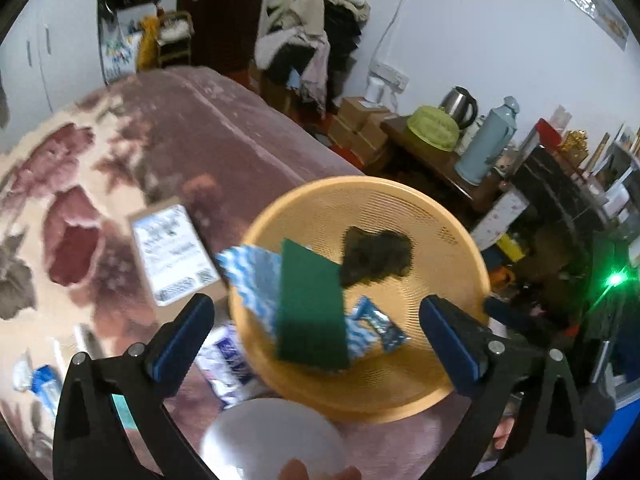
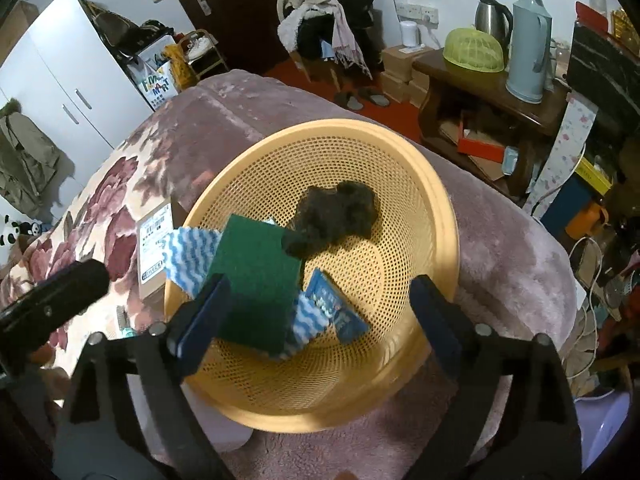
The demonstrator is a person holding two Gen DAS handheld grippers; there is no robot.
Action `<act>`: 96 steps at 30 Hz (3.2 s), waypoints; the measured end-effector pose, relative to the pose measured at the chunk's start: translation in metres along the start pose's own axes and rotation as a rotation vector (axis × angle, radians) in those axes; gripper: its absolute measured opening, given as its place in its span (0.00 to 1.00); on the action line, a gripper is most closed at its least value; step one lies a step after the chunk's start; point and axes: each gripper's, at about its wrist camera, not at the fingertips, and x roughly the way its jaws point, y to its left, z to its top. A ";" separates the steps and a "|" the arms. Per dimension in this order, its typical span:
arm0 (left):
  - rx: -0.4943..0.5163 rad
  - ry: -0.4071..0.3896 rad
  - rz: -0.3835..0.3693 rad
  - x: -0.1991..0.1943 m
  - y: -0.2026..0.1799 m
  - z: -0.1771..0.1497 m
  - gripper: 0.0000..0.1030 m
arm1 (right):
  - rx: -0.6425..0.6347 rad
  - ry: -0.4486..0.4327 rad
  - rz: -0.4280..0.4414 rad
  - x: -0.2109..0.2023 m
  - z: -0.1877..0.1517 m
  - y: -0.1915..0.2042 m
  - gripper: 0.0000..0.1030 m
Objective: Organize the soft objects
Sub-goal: 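Open both tools to drop the pad and packet into the basket, then withdraw both tools from the basket and reach over the blanket items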
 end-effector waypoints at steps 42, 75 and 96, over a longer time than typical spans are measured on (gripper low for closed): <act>-0.277 -0.131 0.085 -0.169 0.179 -0.101 1.00 | -0.301 -0.135 0.053 -0.081 -0.076 0.160 1.00; -0.473 0.030 0.257 -0.155 0.344 -0.226 1.00 | -0.455 0.100 0.178 -0.001 -0.174 0.286 1.00; -0.592 0.145 0.276 -0.040 0.368 -0.212 0.99 | -0.396 0.215 0.154 0.085 -0.201 0.279 1.00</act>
